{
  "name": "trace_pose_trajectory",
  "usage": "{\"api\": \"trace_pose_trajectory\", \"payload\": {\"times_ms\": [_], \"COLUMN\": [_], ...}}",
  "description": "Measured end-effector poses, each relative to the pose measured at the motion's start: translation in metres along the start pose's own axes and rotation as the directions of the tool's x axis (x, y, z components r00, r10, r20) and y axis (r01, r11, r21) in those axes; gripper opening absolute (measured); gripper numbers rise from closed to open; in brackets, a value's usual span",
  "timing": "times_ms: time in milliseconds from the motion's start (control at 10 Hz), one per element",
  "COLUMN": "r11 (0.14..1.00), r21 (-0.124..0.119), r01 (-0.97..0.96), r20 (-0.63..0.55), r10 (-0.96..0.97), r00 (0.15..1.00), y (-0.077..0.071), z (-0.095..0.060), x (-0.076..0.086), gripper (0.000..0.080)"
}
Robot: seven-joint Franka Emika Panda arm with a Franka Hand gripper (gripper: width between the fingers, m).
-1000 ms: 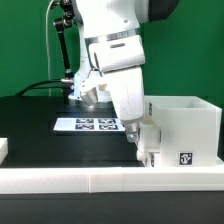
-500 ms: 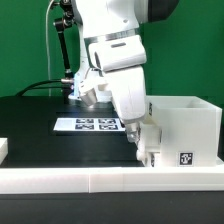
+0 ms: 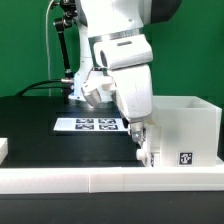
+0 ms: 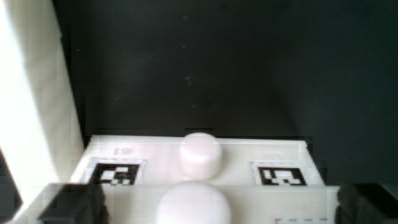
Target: Assemble drawer
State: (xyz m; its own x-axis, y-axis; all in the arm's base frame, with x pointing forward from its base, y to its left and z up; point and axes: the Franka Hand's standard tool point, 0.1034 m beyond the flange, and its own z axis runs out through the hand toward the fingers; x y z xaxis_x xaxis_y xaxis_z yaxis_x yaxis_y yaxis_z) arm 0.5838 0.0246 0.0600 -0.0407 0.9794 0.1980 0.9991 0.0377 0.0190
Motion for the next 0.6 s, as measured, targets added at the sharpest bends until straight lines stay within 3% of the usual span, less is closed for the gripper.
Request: {"api": "trace_pose_trajectory", "payload": {"times_ms": [300, 600], "r11": [0.999, 0.999], "r21": [0.022, 0.023], "r01": [-0.026, -0.026], "r20": [0.003, 0.002], "r10": [0.026, 0.026], "r00": [1.0, 1.0], "y": [0.0008, 0.0005], "z": [-0.0029, -0.0018], "x": [0.0001, 0.0002], "gripper": [0.0649, 0.0649]}}
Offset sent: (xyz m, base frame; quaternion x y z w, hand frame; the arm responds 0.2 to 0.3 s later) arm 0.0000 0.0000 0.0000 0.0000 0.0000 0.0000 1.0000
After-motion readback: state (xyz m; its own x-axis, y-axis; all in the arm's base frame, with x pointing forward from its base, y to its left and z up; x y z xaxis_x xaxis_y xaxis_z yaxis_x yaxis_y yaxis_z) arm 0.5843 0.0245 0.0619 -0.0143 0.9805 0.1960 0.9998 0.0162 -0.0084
